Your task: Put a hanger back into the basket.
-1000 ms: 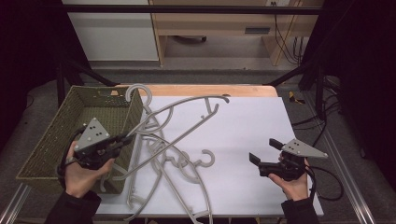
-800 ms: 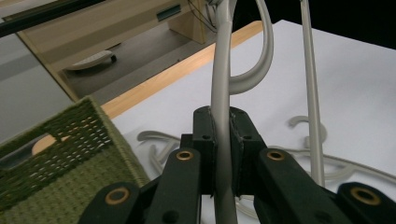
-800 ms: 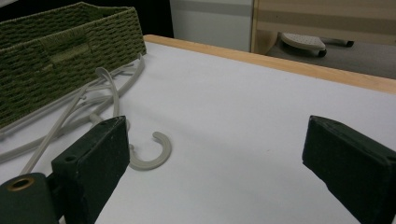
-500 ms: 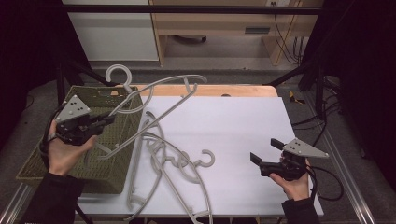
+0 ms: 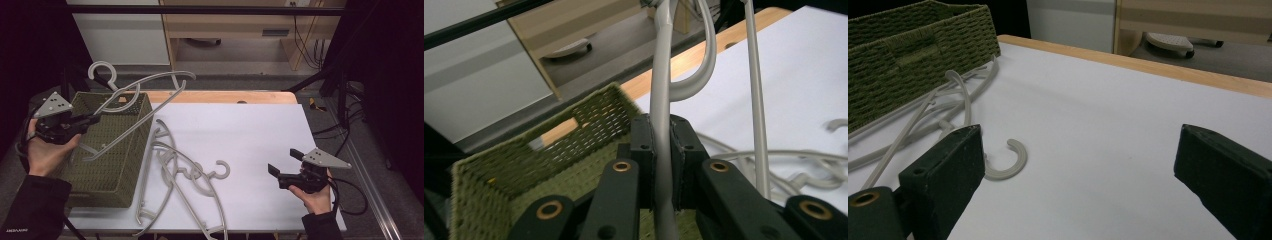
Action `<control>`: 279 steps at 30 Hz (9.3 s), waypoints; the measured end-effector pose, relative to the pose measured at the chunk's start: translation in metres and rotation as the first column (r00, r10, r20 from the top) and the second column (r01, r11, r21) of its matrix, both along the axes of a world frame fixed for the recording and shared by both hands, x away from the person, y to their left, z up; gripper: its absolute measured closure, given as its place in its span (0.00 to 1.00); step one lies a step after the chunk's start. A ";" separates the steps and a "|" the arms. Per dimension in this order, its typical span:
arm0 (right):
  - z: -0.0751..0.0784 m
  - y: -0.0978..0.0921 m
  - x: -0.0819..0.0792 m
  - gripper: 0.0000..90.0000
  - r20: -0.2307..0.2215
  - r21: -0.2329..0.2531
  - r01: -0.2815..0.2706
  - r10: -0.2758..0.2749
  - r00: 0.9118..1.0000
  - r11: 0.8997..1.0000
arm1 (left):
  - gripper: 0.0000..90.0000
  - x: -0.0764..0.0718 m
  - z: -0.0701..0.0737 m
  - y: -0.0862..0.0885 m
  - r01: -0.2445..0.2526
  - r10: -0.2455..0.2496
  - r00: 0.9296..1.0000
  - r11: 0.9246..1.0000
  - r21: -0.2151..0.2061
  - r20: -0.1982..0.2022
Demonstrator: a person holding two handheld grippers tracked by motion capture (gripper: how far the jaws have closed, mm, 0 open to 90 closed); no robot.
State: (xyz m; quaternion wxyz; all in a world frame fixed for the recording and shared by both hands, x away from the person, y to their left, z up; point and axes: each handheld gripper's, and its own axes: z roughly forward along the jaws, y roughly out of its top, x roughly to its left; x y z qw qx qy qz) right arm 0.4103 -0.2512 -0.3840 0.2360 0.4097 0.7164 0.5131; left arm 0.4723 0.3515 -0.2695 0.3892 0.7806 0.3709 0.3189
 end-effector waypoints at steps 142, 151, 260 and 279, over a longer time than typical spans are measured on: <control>-0.008 0.064 -0.002 0.09 -0.128 -0.071 -0.097 0.087 0.988 0.993 | 0.11 -0.063 -0.089 -0.051 0.139 -0.133 0.990 0.952 -0.273 0.038; -0.022 0.101 -0.002 0.14 -0.187 -0.113 -0.170 0.147 0.971 0.979 | 0.10 -0.062 -0.090 -0.049 0.143 -0.139 0.990 0.954 -0.263 0.033; -0.046 0.106 0.012 0.91 -0.438 -0.254 -0.356 0.221 0.871 0.900 | 0.12 -0.069 -0.084 -0.057 0.196 -0.198 0.980 0.951 -0.238 0.017; -0.028 0.112 -0.004 0.91 -0.423 -0.274 -0.574 0.439 0.792 0.772 | 0.21 -0.078 -0.090 -0.116 0.397 -0.400 0.891 0.916 -0.063 -0.212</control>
